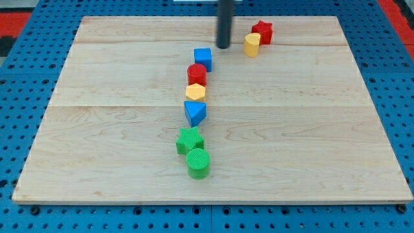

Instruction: Place the red star yellow heart and the blue cube in a vertical line

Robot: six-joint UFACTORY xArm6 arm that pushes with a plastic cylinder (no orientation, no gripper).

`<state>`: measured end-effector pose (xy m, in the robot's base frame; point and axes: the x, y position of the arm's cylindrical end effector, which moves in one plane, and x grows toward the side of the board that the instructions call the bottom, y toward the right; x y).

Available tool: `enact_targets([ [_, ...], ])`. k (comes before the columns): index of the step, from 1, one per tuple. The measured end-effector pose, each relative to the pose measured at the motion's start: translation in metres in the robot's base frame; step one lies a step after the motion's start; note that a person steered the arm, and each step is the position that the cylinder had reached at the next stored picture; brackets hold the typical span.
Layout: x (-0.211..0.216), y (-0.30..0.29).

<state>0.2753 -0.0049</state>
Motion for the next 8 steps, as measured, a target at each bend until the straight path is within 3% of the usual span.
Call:
enact_targets([
  [1,0.004,-0.08],
  [2,0.035,-0.106],
  [5,0.05,-0.004],
  [7,0.072,-0.02],
  [8,0.072,0.0],
])
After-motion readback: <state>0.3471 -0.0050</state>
